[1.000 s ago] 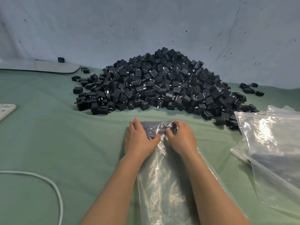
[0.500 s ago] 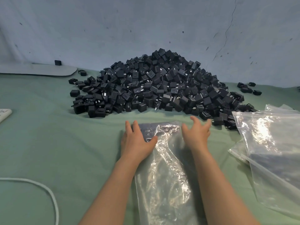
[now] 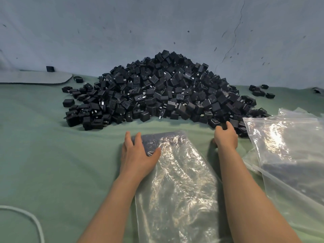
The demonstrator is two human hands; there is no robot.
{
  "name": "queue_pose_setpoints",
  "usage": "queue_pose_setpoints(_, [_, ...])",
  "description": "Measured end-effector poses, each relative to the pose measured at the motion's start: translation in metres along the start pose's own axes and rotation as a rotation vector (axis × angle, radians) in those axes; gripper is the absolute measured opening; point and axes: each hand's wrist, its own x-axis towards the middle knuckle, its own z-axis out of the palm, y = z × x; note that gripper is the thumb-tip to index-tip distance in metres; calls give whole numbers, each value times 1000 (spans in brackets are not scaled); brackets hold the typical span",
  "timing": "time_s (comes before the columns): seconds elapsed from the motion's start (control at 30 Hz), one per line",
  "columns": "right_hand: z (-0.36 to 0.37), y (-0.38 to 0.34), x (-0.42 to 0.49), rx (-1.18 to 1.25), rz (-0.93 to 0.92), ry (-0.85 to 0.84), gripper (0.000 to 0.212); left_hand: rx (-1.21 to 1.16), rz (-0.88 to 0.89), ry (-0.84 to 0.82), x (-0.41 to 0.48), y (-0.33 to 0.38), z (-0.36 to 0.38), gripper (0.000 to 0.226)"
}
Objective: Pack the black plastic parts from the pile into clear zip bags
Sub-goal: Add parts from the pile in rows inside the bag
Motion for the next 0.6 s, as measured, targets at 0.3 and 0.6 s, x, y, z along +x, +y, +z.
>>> queue_pose_setpoints(0.3, [5, -7, -12, 191, -10, -47, 45, -7, -4, 7, 1, 0, 0, 80])
queue_pose_setpoints(0.6, [-7, -14, -45, -246, -218, -391, 15, 0, -12, 1, 0, 2, -1, 79])
